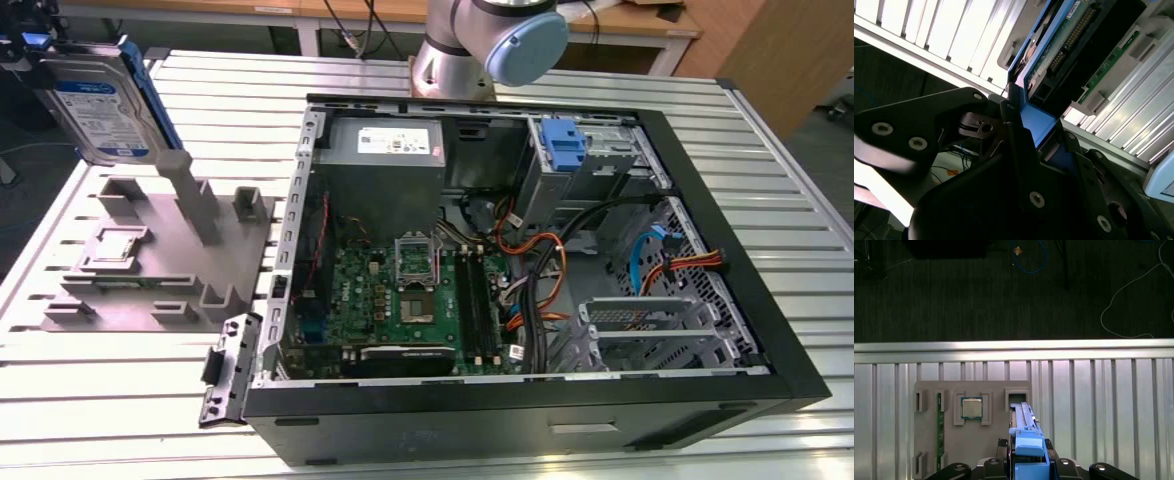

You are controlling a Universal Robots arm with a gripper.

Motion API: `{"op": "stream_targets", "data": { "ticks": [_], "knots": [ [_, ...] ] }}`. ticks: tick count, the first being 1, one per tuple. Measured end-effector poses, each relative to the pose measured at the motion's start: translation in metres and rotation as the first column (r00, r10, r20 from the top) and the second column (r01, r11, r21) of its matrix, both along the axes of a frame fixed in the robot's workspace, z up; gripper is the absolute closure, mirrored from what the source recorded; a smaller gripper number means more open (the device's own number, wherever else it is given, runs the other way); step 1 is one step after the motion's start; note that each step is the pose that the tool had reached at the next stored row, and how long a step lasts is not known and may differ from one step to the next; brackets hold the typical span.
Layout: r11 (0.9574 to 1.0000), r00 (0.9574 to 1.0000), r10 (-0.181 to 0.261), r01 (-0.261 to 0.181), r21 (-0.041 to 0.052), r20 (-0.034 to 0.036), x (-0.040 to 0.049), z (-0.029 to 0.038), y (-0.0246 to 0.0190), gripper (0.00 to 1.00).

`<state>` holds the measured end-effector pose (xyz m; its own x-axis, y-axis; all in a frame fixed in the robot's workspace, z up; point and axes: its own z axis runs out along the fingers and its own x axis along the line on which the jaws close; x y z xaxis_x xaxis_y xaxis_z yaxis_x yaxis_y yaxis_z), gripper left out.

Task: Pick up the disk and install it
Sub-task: 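Pick up the disk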

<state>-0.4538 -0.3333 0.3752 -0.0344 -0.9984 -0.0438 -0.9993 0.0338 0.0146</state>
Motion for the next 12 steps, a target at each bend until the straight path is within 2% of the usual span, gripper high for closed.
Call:
{"op": "stream_targets", "data": {
  "ticks": [12],
  "knots": [
    [1.0000,1.0000,0.000,0.000,-0.0001,-0.0003,0.0000,0.0022,0.0000,0.63]
  ]
}}
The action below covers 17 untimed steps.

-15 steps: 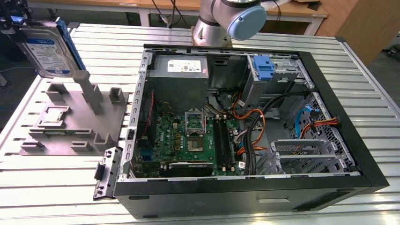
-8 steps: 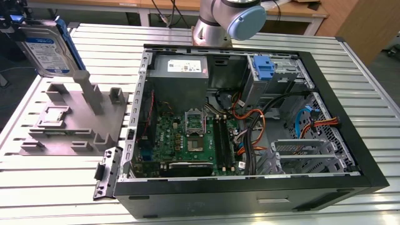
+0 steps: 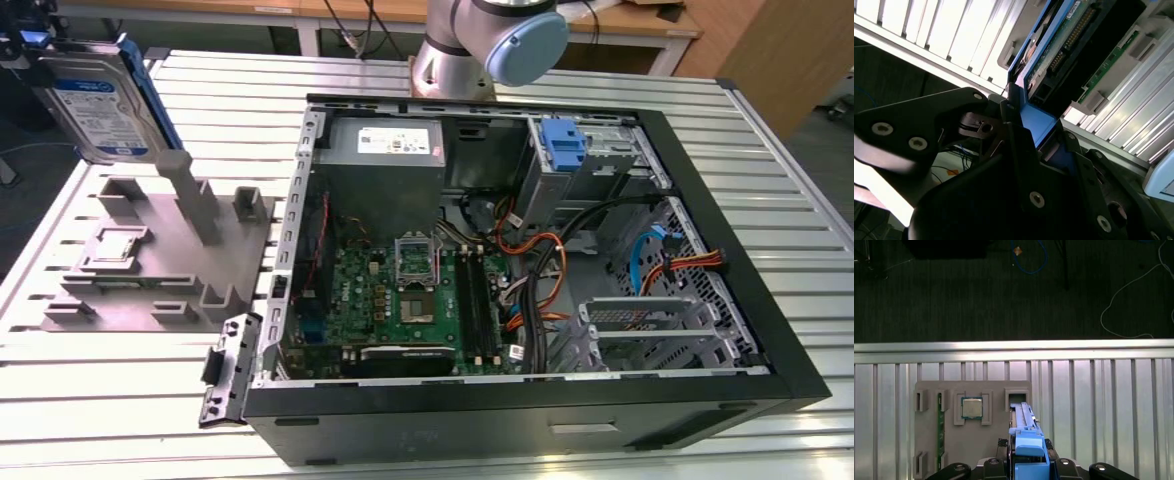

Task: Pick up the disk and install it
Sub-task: 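Pick up the disk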

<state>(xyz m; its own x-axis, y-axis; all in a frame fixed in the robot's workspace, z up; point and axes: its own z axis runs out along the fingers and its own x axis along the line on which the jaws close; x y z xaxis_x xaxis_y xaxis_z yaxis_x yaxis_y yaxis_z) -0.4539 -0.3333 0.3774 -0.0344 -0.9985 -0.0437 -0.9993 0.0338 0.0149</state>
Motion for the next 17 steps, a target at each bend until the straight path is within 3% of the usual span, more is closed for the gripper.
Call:
{"op": "stream_targets", "data": {
  "ticks": [13,17],
  "knots": [
    [1.0000,1.0000,0.000,0.000,0.0001,0.0003,0.0000,0.0136,0.0000,0.63],
    [1.0000,1.0000,0.000,0.000,0.0003,0.0006,0.0000,0.0149,0.0000,0.63]
  ]
}}
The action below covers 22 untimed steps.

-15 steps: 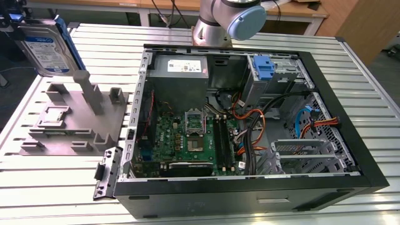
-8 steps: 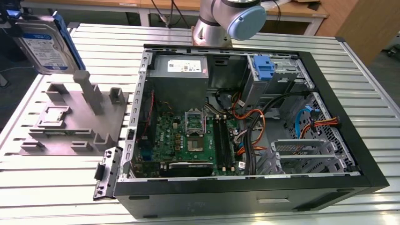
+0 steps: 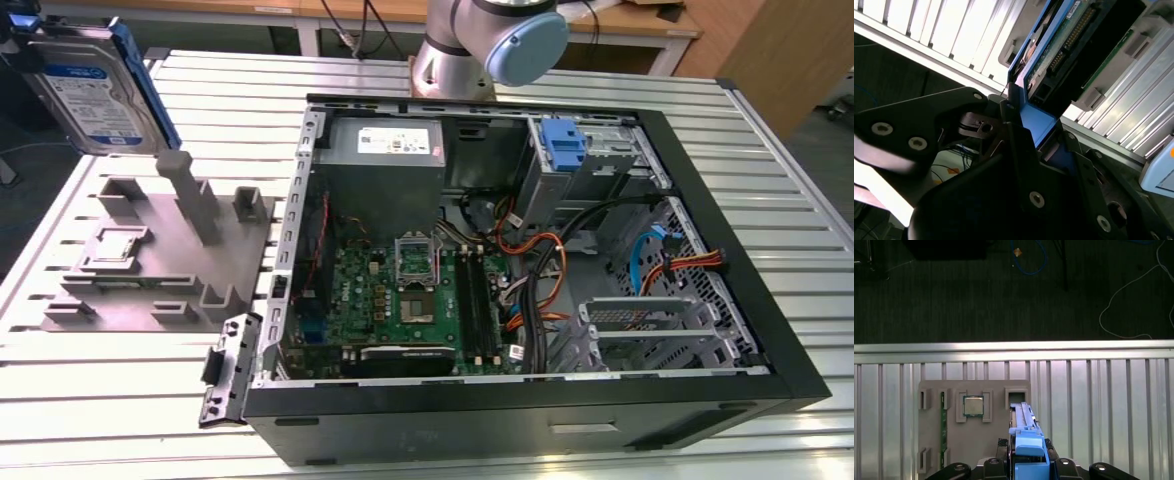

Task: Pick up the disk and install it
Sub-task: 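Pick up the disk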

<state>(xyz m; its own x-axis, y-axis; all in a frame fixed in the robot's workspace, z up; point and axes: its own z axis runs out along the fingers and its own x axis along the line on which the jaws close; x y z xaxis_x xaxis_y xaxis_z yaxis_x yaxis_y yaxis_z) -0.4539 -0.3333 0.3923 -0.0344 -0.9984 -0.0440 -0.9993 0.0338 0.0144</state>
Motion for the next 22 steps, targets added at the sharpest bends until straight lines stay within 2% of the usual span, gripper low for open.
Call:
{"op": "stream_targets", "data": {
  "ticks": [13,22],
  "knots": [
    [1.0000,1.0000,0.000,0.000,-0.0002,-0.0005,0.0000,0.0011,0.0000,0.63],
    [1.0000,1.0000,0.000,0.000,-0.0018,-0.0002,0.0001,0.0100,0.0003,0.63]
  ]
}}
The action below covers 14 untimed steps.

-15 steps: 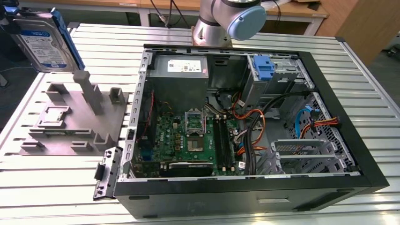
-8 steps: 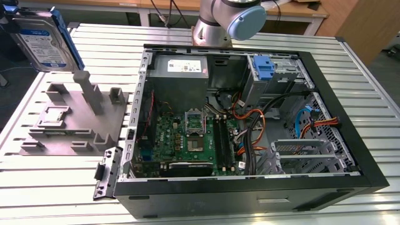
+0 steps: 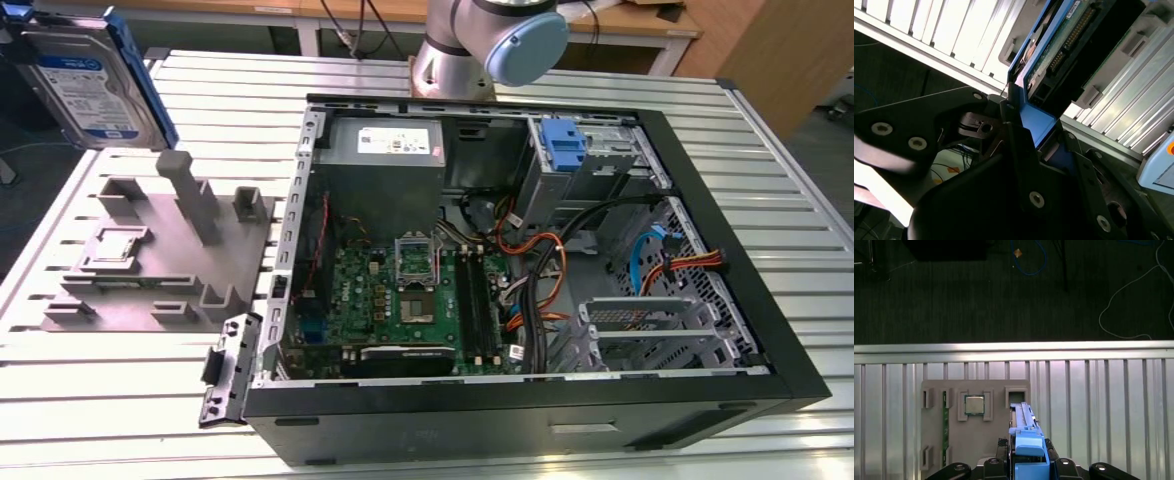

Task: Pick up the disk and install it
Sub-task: 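Pick up the disk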

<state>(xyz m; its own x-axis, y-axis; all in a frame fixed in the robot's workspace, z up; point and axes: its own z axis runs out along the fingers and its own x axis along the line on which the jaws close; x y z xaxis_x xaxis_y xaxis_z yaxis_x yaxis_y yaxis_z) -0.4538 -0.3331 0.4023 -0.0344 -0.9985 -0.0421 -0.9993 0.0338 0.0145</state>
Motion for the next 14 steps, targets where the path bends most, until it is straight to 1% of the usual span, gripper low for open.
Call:
{"op": "stream_targets", "data": {
  "ticks": [7,12,14],
  "knots": [
    [1.0000,1.0000,0.000,0.000,0.0000,-0.0001,0.0000,0.0087,0.0000,0.63],
    [1.0000,1.0000,0.000,0.000,0.0000,-0.0001,0.0000,0.0137,0.0000,0.63],
    [1.0000,1.0000,0.000,0.000,0.0000,0.0000,0.0000,0.0146,0.0000,0.63]
  ]
}}
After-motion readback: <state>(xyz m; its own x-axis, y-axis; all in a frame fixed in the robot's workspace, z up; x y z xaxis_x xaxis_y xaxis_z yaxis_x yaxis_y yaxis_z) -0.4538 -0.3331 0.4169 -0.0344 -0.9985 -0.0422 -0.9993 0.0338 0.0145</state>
